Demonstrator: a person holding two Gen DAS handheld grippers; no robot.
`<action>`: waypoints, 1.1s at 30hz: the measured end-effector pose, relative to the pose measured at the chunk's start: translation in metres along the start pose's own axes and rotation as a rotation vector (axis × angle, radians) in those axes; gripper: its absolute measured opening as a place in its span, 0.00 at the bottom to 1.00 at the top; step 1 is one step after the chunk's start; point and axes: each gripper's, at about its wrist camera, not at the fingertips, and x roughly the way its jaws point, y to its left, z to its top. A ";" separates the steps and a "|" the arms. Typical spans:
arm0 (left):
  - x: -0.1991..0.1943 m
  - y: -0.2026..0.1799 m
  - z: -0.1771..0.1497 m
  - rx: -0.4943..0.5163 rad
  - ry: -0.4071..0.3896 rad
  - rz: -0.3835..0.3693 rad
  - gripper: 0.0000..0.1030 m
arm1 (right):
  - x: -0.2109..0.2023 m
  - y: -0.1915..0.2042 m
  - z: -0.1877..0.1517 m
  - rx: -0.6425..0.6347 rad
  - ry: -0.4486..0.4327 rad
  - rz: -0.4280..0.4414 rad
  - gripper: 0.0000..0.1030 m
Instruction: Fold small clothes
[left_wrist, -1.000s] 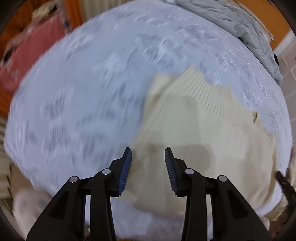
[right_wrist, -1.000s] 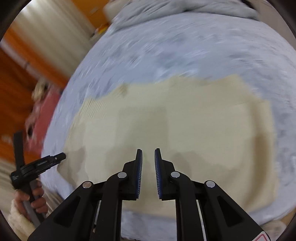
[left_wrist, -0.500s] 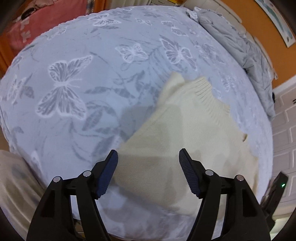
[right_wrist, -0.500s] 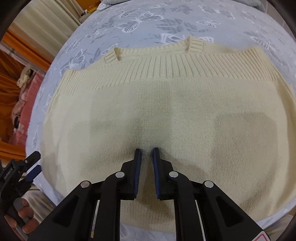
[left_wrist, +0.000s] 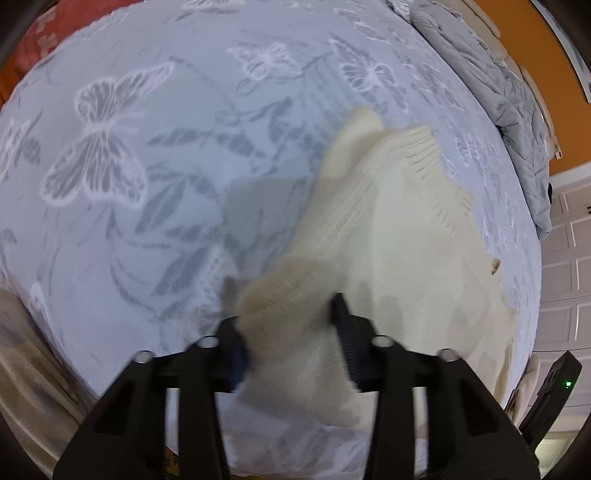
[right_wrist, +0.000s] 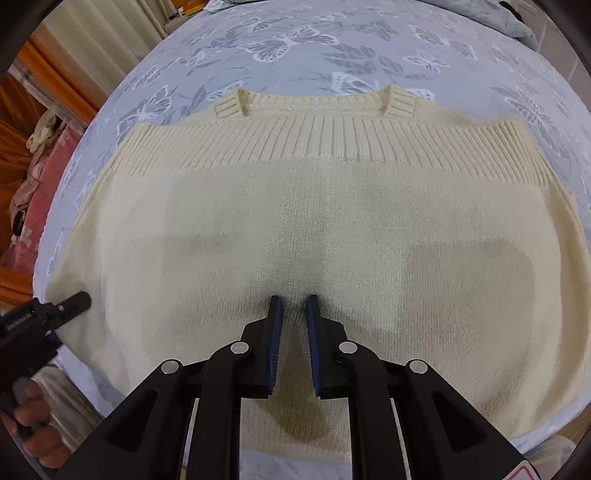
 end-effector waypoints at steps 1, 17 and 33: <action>-0.003 -0.004 0.001 0.013 -0.010 0.001 0.24 | 0.000 -0.001 0.000 0.001 -0.001 0.003 0.11; -0.078 -0.102 -0.009 0.277 -0.142 -0.119 0.13 | -0.002 -0.002 0.001 0.013 -0.006 0.032 0.11; -0.025 -0.304 -0.169 0.941 -0.002 -0.167 0.11 | -0.127 -0.197 -0.075 0.341 -0.199 0.043 0.23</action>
